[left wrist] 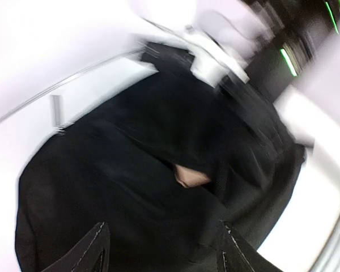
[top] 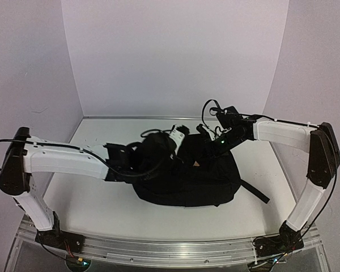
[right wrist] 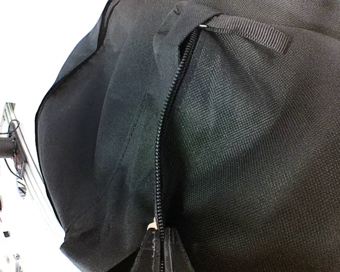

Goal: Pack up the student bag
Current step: Adjust the student bag at the center of the board.

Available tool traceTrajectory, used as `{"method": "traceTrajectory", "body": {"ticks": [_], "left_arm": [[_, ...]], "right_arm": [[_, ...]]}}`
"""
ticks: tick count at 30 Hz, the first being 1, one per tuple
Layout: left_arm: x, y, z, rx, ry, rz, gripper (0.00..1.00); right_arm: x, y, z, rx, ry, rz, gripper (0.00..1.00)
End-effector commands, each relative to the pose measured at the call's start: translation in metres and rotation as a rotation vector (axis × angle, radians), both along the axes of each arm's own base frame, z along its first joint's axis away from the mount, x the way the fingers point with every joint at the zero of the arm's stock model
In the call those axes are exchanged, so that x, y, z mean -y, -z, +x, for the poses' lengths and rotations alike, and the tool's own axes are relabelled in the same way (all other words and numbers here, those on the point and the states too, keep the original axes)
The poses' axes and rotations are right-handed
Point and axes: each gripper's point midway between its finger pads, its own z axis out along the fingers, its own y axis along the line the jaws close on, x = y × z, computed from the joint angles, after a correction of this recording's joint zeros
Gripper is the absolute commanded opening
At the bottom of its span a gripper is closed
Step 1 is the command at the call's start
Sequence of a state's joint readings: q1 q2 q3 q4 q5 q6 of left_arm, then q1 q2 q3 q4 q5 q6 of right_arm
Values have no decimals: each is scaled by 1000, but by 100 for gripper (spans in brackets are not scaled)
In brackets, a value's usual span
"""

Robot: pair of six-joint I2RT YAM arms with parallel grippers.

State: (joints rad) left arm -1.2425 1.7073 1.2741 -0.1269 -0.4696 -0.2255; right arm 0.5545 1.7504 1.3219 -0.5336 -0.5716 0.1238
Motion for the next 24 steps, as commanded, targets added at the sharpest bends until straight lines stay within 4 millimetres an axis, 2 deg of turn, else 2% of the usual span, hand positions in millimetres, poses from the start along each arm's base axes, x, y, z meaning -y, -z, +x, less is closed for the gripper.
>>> {"method": "traceTrajectory", "body": {"ticks": [1, 4, 7, 13, 15, 19, 24], "left_arm": [[-35, -35, 32, -203, -124, -275, 65], [-39, -28, 47, -258, -176, -263, 65], [-27, -9, 53, -306, -199, -205, 64], [-3, 21, 61, -400, -203, -177, 63], [6, 26, 64, -417, -200, -173, 63], [25, 37, 70, -436, -185, -169, 66], [47, 36, 80, -424, -160, -185, 70]], "right_arm": [[23, 22, 1, -17, 47, -104, 0], [23, 18, 4, -3, 61, -101, 0], [24, 9, 13, 27, 96, -99, 0], [30, -22, 31, 111, 181, -65, 0], [32, -23, 32, 116, 194, -69, 0], [38, -12, 31, 106, 209, -102, 0], [41, -7, 31, 100, 221, -111, 0]]}}
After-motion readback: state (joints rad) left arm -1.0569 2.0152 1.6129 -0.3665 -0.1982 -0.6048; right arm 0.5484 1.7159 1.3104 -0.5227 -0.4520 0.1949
